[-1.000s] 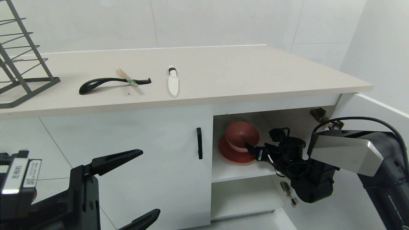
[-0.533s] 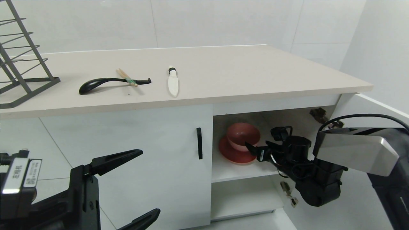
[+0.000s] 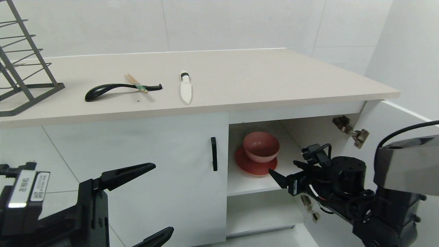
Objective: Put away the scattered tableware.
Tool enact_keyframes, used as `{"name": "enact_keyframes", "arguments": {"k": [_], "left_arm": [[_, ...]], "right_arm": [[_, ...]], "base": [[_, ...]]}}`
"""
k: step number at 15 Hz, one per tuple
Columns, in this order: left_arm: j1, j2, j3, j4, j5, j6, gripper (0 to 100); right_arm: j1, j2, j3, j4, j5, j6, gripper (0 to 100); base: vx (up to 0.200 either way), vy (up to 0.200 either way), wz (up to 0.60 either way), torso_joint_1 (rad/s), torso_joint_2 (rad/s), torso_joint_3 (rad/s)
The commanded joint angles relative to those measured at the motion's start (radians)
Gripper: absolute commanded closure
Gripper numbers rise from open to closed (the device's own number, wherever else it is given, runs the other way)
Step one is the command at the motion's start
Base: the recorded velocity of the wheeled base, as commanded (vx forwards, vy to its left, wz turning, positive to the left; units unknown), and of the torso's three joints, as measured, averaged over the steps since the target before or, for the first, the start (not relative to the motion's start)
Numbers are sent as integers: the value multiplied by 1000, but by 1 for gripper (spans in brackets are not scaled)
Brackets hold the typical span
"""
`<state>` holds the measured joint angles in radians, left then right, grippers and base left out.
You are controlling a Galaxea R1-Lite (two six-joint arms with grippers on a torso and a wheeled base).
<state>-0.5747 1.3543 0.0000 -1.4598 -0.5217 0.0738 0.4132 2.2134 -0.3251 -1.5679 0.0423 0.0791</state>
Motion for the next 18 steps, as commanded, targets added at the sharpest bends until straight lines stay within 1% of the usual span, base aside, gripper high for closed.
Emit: {"name": "enact_keyframes", "arguments": {"k": [1,2,4,5,6,7,8,11,13,14,16,18], "left_arm": [[-8,3,0,1,0,0,0],[-8,5,0,1,0,0,0],[-10,5,0,21,3,-2,0],[-10,0,0,33,3,-2,0],[-10,-9,0,81,3,-6,0],[-10,-14,0,96,3,-6,0],[-8,-12,0,148,0,9,0],[-8,-26,0,179,3,17,0],[4,-57,0,217,3,17,0],[4,-72,0,239,3,17,0],[4,-83,0,251,2,18,0],[6,-83,0,259,3,18,0]], "right_arm": [[41,-267,150,-3,-10,-4,0],[33,-328,190,-3,-29,-6,0],[9,-400,261,-3,-32,-12,0],[7,-417,273,-3,-32,-18,0],[-7,-465,313,-3,-32,-39,0],[-10,-474,322,-3,-32,-42,0],[-22,-488,325,-3,-55,-44,0],[-11,-477,325,-3,-133,-42,0],[-10,-485,325,-3,-136,-44,0],[-10,-492,325,-3,-159,-42,0],[-8,-515,325,-3,-193,-42,0],[-7,-546,325,-3,-194,-44,0]], "base": [[0,0,0,0,0,0],[0,0,0,0,0,0],[0,0,0,0,0,0],[0,0,0,0,0,0],[0,0,0,0,0,0],[0,0,0,0,0,0],[0,0,0,0,0,0],[0,0,0,0,0,0],[-200,0,0,5,0,0],[-200,0,0,7,2,-7],[-200,0,0,-2,5,5],[-200,0,0,0,2,0]]}}
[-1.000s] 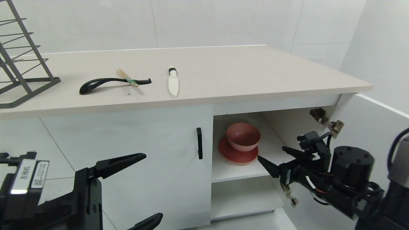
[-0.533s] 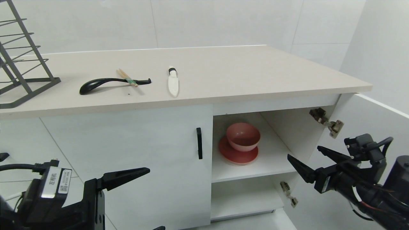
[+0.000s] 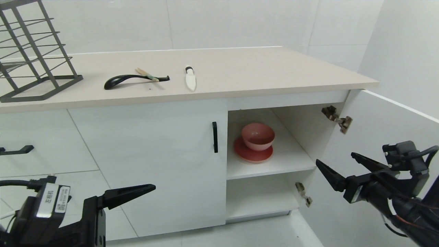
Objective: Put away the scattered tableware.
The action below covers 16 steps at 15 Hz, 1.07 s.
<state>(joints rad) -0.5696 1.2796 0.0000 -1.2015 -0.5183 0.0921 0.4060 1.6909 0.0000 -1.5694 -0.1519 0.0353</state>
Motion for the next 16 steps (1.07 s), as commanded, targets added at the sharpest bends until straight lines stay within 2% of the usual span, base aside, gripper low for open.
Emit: {"name": "enact_keyframes", "arguments": {"k": [1,2,4,6,7,9,10,12,14,15,16], "left_arm": [[2,-19,0,5,3,0,0],[4,-28,0,7,6,-2,0],[53,-72,0,63,100,-11,0],[76,-132,0,166,205,-17,0],[99,-190,0,226,238,-28,0],[158,-324,0,323,239,-51,0],[201,-433,0,407,238,-49,0],[229,-605,0,527,239,-52,0],[258,-766,0,686,244,-54,0],[297,-858,0,770,244,-55,0],[330,-916,0,812,244,-55,0]], "right_arm": [[-1,-76,0,-1,-6,0,0],[1,-103,0,12,-15,0,0],[-3,-303,0,138,-43,-3,0],[-21,-533,0,362,-38,-2,0],[-35,-651,-2,494,-37,-2,0],[-61,-832,-2,698,-35,-2,0],[-70,-973,-2,867,-35,1,0],[-96,-1191,-3,1103,-34,-3,0],[-170,-1355,-6,1232,-17,-28,0],[-225,-1424,-11,1283,23,-32,0],[-268,-1458,-18,1309,48,-32,0]], "base": [[-200,0,0,-2,2,7],[-200,0,0,7,2,2],[-200,-100,0,2,-2,0],[-200,-200,0,2,0,2],[-200,-200,0,2,-7,2],[-100,-100,0,1,1,4],[0,0,0,0,0,0],[0,0,0,0,0,0],[0,0,0,0,0,0],[0,0,0,0,0,0],[0,0,0,0,0,0]]}}
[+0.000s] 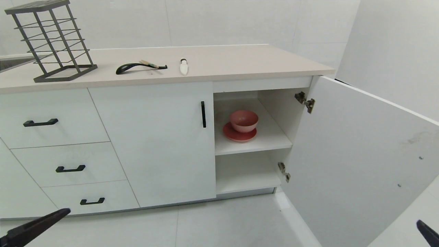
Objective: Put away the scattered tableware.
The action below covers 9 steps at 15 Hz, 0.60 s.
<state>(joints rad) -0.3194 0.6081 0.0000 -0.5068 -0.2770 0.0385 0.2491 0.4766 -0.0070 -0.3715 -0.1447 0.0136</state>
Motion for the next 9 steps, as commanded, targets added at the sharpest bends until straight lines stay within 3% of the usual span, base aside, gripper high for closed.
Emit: {"name": "enact_keyframes", "arguments": {"k": [1,3,7,9], "left_arm": [[132,-335,0,165,1,-16,0],[192,-456,0,220,6,-52,0],[235,-515,0,332,10,-42,0],[243,-516,0,360,76,-42,0]], "right_arm": [[-179,-293,-21,143,89,-9,0],[-292,-391,-16,204,160,-11,0],[-277,-406,7,233,175,-14,0],[-246,-477,-4,413,192,-11,0]], "base": [[0,0,0,0,0,0],[0,0,0,0,0,0],[0,0,0,0,0,0],[0,0,0,0,0,0]]}}
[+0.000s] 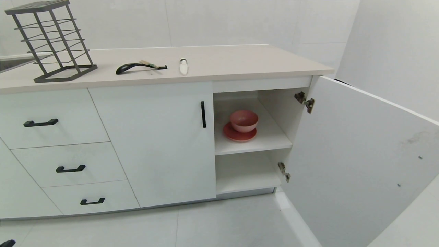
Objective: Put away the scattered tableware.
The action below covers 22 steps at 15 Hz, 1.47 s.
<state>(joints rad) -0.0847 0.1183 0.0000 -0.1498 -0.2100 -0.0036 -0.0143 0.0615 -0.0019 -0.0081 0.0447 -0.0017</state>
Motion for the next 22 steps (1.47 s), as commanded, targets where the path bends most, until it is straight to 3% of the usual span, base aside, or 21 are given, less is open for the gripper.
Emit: {"name": "enact_keyframes", "arguments": {"k": [1,2,3,4,6,10,13,14,16,22], "left_arm": [[56,-48,0,52,49,8,0],[79,-80,0,95,50,22,0],[91,-117,0,119,67,67,0],[88,-118,0,145,112,56,0],[86,-118,0,148,126,27,0],[86,-118,0,150,127,22,0],[86,-118,0,150,129,22,0],[86,-118,0,150,132,20,0],[86,-118,0,150,130,20,0],[86,-118,0,150,132,19,0]], "right_arm": [[17,-54,-4,20,3,5,0],[17,-54,-4,20,3,5,0],[17,-54,-4,19,1,8,0],[16,-54,-3,16,0,8,0],[16,-54,-3,16,0,3,0],[16,-54,-3,16,0,5,0],[16,-54,-3,16,0,8,0],[16,-54,-3,16,0,8,100],[16,-54,-3,16,0,6,100],[16,-54,-3,16,0,8,100]], "base": [[0,0,0,0,0,0],[0,0,0,0,0,0],[0,0,0,0,0,0],[0,0,0,0,0,0],[0,0,0,0,0,0],[-100,0,0,0,0,0],[-200,-200,0,6,5,2],[-200,-200,0,2,7,-2],[-200,-200,0,2,5,5],[0,-200,0,3,3,1]]}}
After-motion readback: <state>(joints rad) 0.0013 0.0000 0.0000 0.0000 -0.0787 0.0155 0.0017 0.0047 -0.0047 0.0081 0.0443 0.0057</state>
